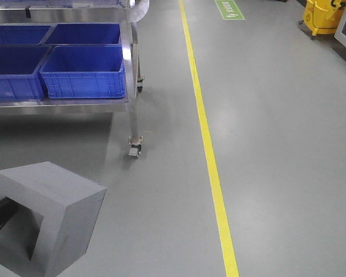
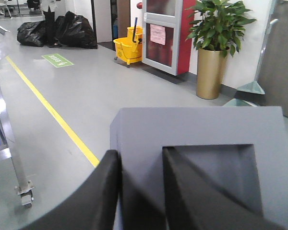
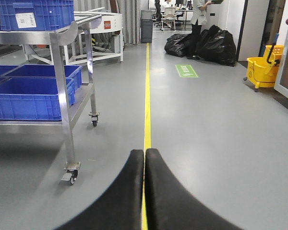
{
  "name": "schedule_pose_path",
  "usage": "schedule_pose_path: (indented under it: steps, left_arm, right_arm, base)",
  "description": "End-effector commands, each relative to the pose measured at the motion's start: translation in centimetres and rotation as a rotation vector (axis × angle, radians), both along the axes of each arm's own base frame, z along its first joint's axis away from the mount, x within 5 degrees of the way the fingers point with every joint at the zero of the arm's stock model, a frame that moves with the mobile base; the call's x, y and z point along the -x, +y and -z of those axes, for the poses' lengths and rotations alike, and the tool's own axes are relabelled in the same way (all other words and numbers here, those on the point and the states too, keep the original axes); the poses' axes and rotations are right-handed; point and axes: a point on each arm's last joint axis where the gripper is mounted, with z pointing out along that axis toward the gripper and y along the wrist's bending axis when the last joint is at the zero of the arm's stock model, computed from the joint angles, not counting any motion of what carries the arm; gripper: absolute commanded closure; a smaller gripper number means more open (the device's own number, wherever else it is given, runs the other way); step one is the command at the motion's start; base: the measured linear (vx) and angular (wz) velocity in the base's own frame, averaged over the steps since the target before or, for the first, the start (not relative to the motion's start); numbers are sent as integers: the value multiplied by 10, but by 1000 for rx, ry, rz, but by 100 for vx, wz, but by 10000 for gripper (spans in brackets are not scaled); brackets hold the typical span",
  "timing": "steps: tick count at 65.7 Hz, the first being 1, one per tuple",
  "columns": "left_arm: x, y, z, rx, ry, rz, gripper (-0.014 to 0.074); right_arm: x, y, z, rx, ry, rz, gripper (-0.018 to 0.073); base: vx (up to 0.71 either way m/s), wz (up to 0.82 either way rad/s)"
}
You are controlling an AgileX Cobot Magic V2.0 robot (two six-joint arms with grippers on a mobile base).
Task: Sort gray base to blue bin
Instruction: 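Drive away from the table holding the block in the left gripper, then drive down the aisle between shelves of blue bins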
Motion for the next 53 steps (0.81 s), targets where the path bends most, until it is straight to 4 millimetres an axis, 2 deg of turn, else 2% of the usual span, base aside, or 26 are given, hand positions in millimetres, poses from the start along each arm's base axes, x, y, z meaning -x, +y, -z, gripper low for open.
schedule_pose_path:
  steps: [1, 53]
  left_arm:
    - [0, -1, -21, 87, -109, 7, 602]
    - [0, -1, -21, 87, -109, 7, 602]
  right_arm:
    - [0, 0, -2, 11, -71, -2, 568]
    - [0, 0, -2, 11, -71, -2, 568]
  base:
    - [38, 6]
    - [39, 19]
